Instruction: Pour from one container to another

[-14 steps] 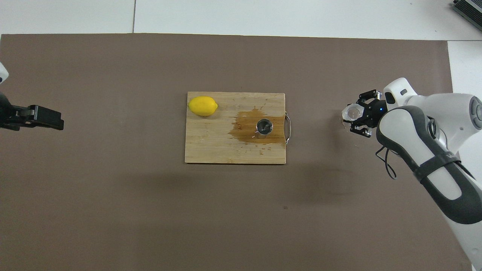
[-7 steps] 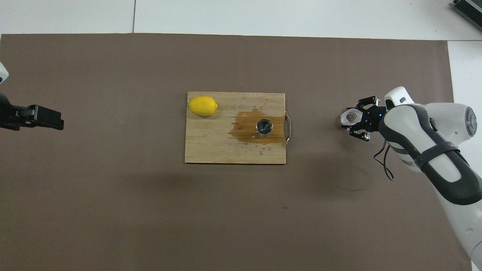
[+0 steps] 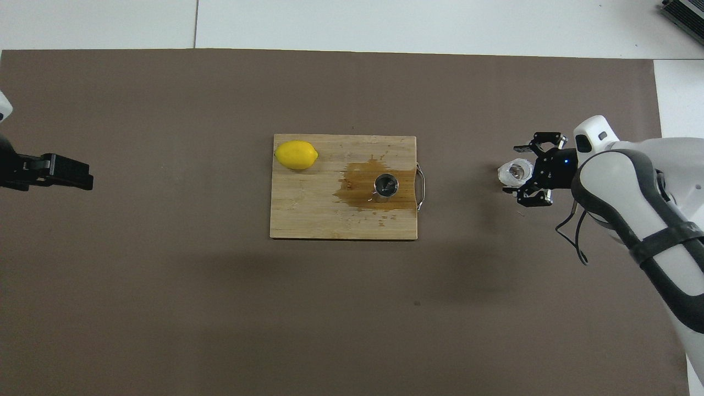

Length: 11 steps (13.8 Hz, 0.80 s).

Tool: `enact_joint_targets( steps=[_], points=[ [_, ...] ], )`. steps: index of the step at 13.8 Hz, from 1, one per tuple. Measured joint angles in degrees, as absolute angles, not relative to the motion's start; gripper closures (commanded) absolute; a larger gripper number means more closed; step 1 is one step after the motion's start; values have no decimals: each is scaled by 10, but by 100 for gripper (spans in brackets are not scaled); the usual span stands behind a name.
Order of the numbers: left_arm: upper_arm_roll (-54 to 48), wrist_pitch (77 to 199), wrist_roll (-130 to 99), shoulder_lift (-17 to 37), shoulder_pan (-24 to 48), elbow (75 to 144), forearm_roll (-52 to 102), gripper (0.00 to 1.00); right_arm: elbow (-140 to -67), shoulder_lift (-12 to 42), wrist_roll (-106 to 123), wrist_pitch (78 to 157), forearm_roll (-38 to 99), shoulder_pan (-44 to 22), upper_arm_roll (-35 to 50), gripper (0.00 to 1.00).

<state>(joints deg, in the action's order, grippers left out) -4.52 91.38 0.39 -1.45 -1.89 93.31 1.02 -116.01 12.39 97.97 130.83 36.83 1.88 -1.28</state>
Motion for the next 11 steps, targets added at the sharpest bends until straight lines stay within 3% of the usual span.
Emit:
enact_joint_targets(
  steps=[3,8,11],
  points=[
    [-45,914,4,-15,-19,933,10,0,-1153,72,821,1246,270,18,-13,0],
    [-45,914,4,-15,-19,933,10,0,-1117,46,563,1165,133,9,-10,0],
    [-45,914,4,-15,-19,933,10,0,-1085,19,369,1075,67,-5,-8,0]
  ],
)
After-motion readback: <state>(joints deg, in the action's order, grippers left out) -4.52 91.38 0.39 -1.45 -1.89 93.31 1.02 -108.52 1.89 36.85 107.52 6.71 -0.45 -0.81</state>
